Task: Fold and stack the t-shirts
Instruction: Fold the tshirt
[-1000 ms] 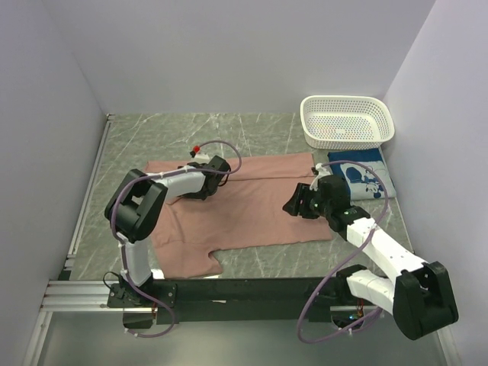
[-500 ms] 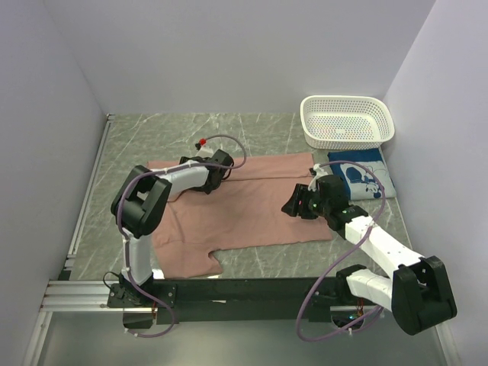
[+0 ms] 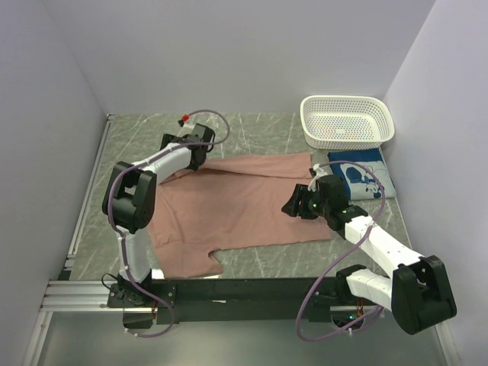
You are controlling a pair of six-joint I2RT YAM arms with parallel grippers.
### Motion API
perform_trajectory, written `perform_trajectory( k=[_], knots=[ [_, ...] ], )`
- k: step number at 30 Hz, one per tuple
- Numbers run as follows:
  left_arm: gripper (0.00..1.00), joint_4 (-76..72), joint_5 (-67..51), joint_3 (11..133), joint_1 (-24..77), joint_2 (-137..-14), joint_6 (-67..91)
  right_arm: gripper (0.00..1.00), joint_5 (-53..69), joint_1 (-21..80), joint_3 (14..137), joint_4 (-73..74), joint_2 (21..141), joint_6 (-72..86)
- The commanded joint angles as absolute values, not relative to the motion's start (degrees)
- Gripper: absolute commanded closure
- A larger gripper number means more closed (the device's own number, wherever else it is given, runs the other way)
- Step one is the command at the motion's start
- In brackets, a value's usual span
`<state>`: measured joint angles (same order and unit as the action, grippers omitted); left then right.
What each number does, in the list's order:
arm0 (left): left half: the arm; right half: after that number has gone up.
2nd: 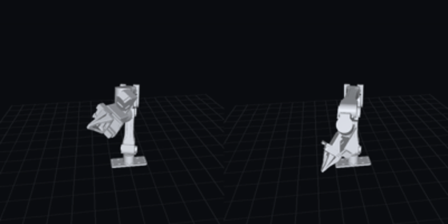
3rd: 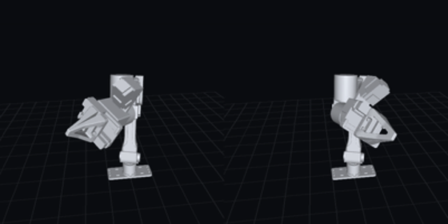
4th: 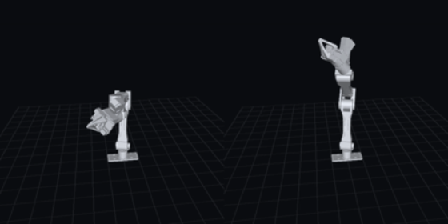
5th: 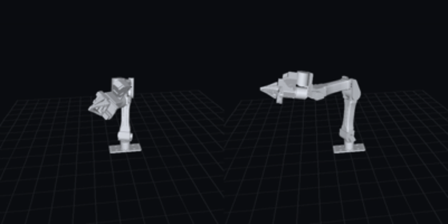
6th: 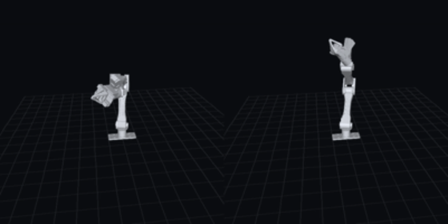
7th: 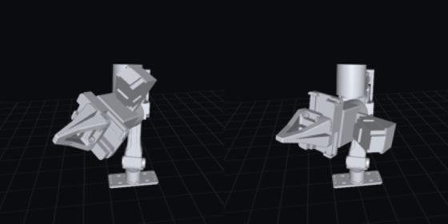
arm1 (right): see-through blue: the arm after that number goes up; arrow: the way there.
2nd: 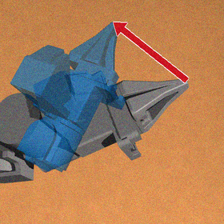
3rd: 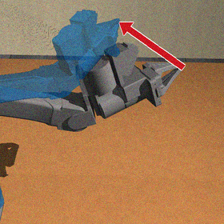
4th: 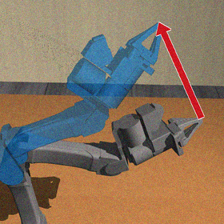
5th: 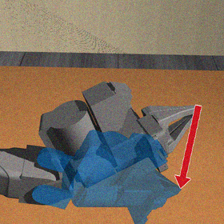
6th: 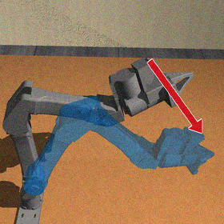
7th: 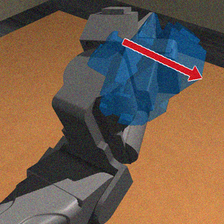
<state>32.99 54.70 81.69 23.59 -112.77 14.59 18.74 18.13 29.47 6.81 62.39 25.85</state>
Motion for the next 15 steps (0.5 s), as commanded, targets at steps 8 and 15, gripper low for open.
perform_trajectory(
  k=[8,15],
  knots=[
    [0.26,33.57,43.43,85.09,21.45,-111.54,19.33,0.42,19.16,18.37,28.57,6.42,61.17,24.79],
    [0.3,33.31,32.44,75.87,21.36,-100.48,27.85,0.43,19.69,18.37,28.12,6.33,60.29,24.96]
  ],
)
